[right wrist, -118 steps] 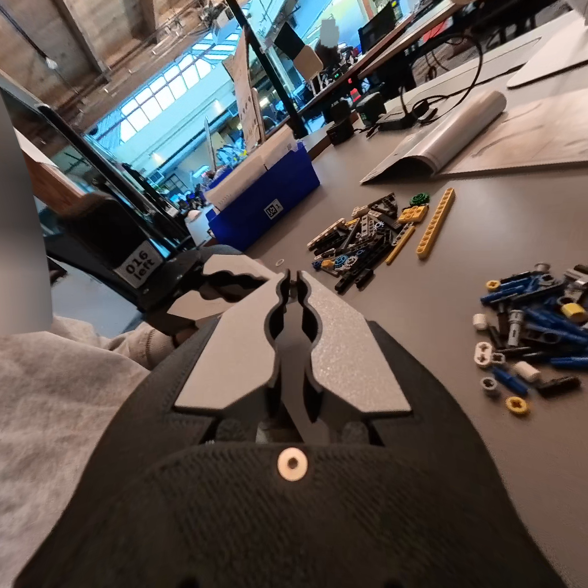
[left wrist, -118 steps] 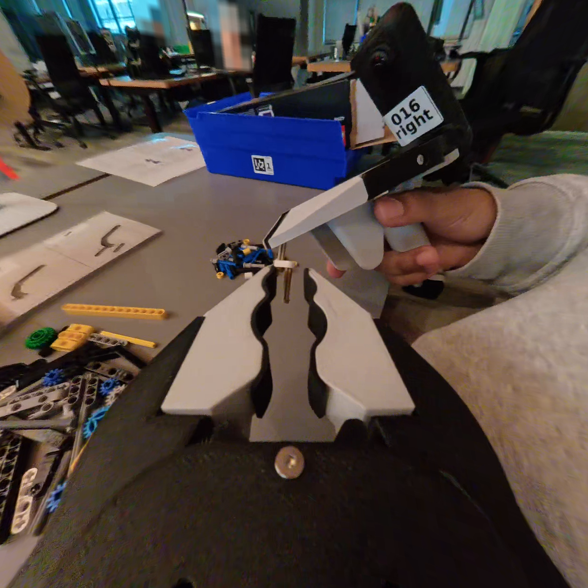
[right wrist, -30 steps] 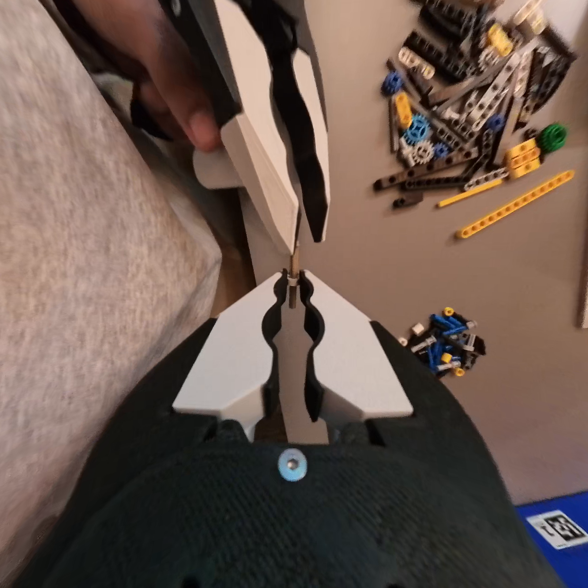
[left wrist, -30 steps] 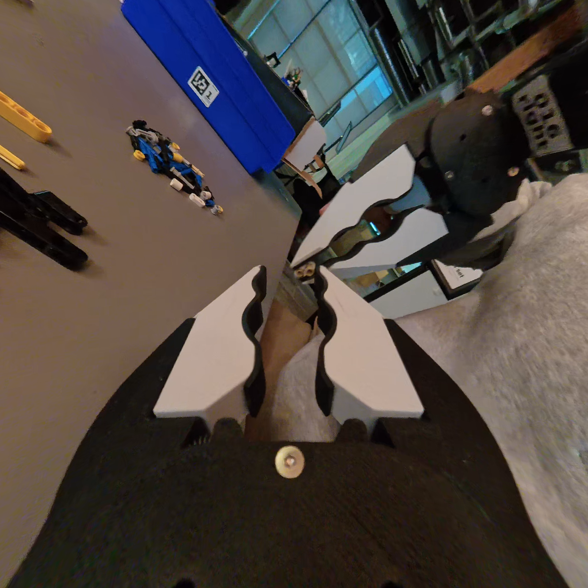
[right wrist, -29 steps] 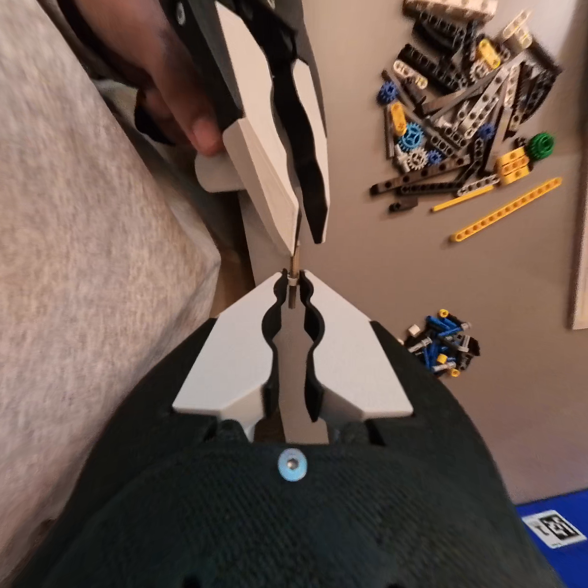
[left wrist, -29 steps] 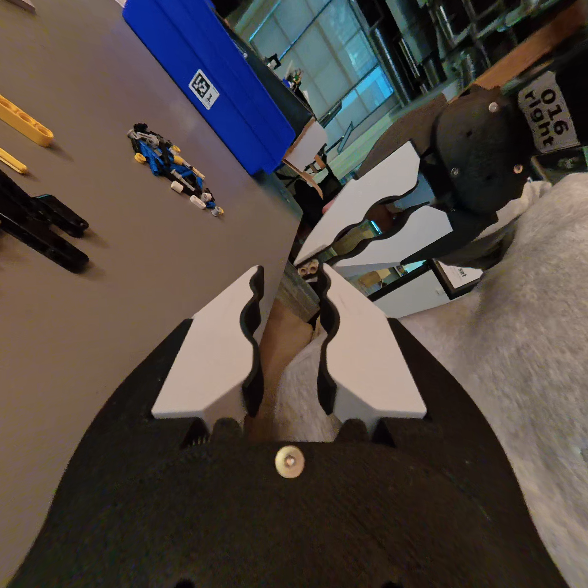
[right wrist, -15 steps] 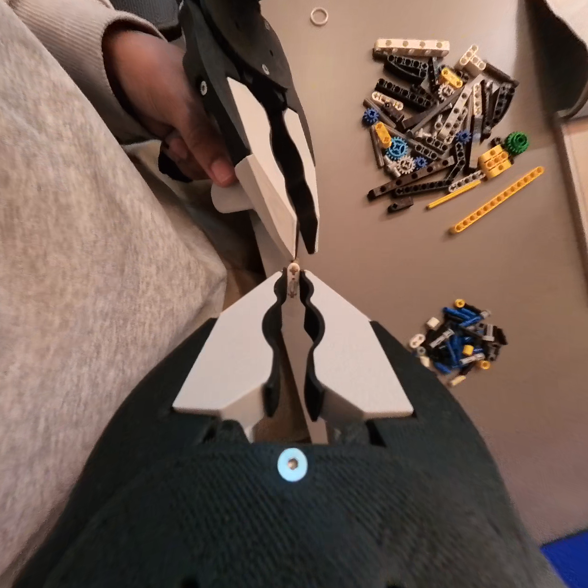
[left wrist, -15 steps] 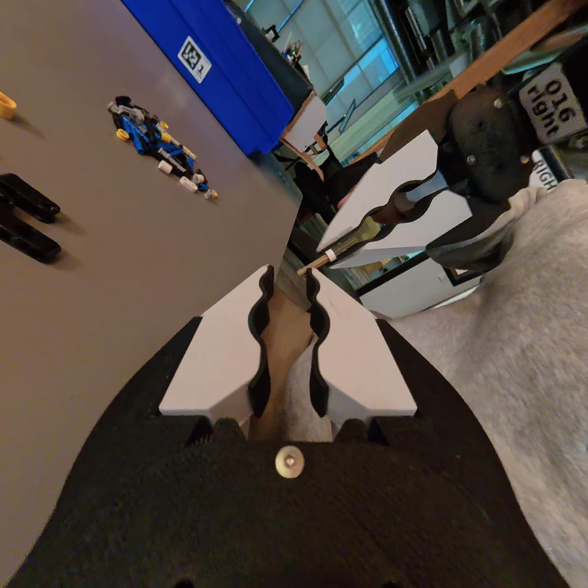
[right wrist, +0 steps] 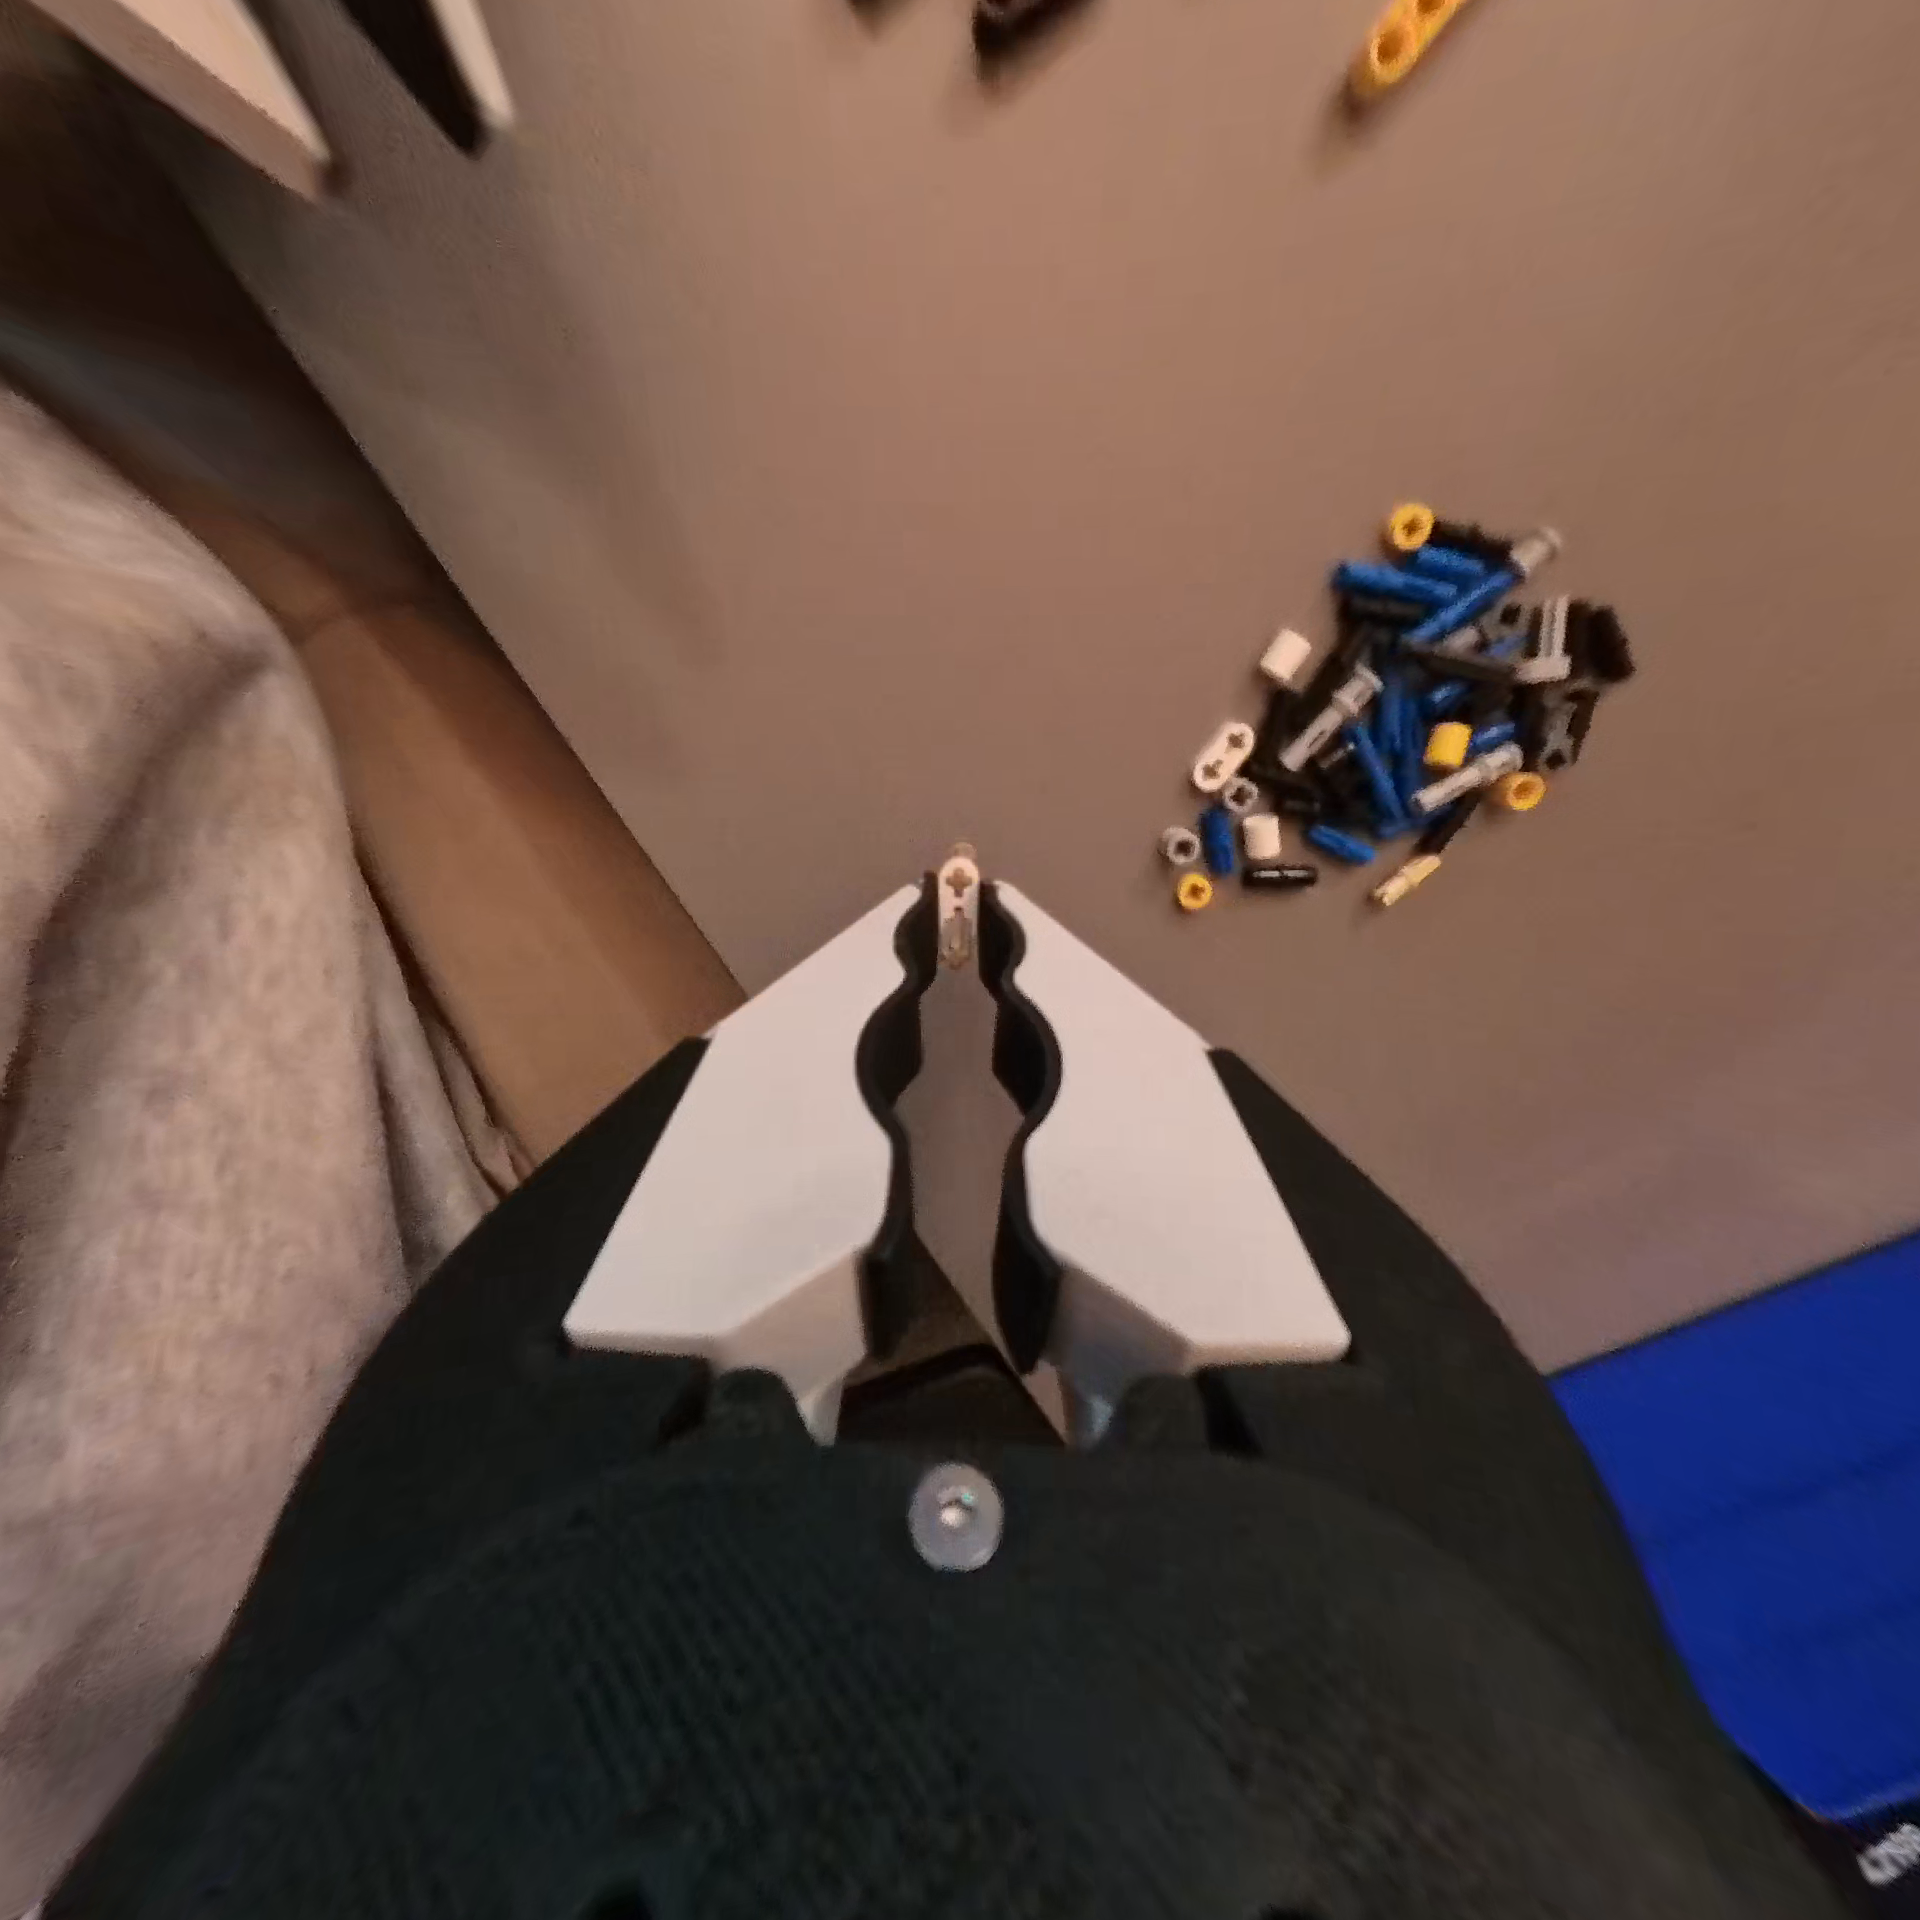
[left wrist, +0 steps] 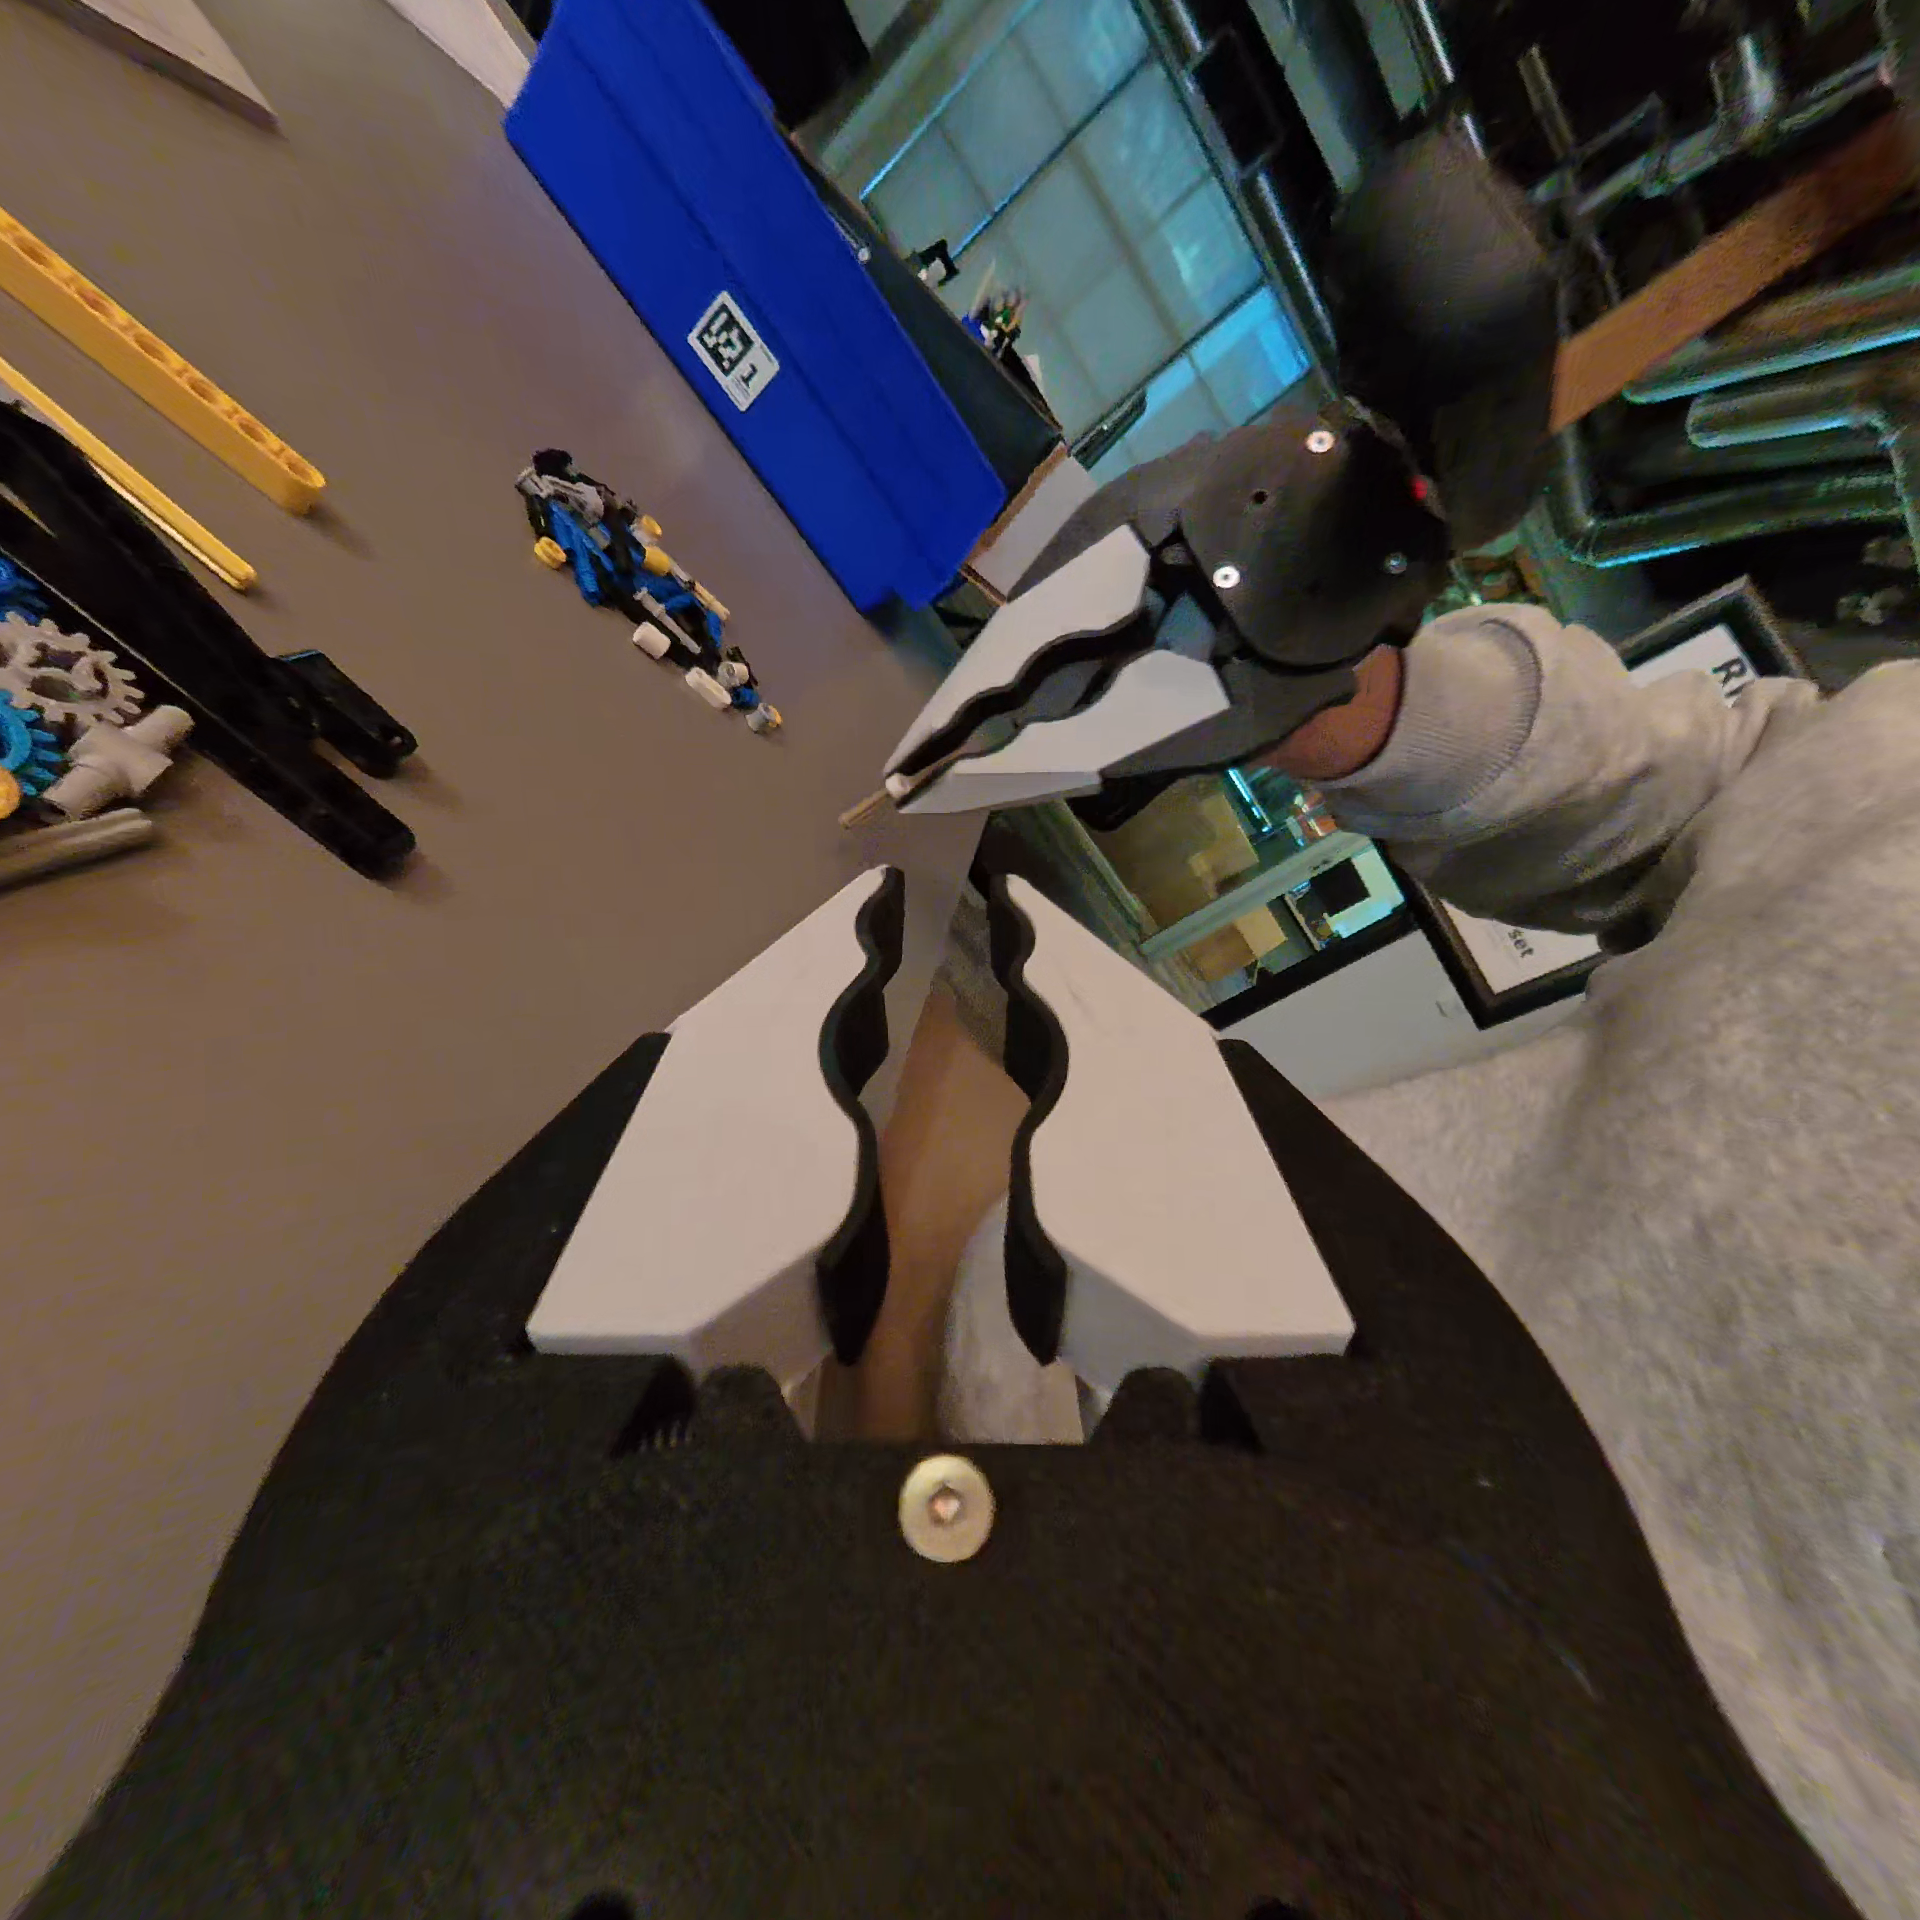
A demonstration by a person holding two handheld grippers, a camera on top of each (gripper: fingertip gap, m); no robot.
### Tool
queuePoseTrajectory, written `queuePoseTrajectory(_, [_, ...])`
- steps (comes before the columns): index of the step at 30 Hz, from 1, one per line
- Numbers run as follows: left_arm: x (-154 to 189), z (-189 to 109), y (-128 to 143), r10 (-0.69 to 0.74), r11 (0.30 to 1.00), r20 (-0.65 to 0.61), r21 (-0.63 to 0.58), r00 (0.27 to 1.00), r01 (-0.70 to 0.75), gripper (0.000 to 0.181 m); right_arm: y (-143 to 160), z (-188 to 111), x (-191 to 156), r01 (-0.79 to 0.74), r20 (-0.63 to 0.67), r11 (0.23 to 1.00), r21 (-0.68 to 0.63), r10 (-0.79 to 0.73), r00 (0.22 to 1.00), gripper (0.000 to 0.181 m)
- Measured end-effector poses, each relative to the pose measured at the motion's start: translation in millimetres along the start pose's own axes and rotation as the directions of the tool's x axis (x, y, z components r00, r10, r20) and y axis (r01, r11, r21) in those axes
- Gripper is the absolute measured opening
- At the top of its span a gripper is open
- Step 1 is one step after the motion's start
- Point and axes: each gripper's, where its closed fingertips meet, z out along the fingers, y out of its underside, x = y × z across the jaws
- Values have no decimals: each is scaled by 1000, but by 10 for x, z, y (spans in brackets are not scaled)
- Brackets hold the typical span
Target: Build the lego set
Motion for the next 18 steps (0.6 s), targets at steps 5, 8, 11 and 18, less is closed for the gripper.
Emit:
queuePoseTrajectory(5, [-2, 14, 25, -15, 1000, -5, -15, 1000, 14, 16, 114, 88, 72, -36, 8, 996, -85, 37, 999, 6])
queuePoseTrajectory(8, [-3, 5, 20, -31, 999, -14, -15, 999, 31, 16, 128, 117, 84, -47, 18, 994, -103, 49, 999, 6])
queuePoseTrajectory(11, [3, 5, 29, -43, 999, -24, -23, 999, 42, 17, 127, 119, 88, -60, 31, 991, -116, 64, 997, 5])
queuePoseTrajectory(18, [8, 6, 36, -47, 999, -28, -28, 998, 46, 18, 158, 123, 89, -77, 42, 988, -134, 83, 996, 5])
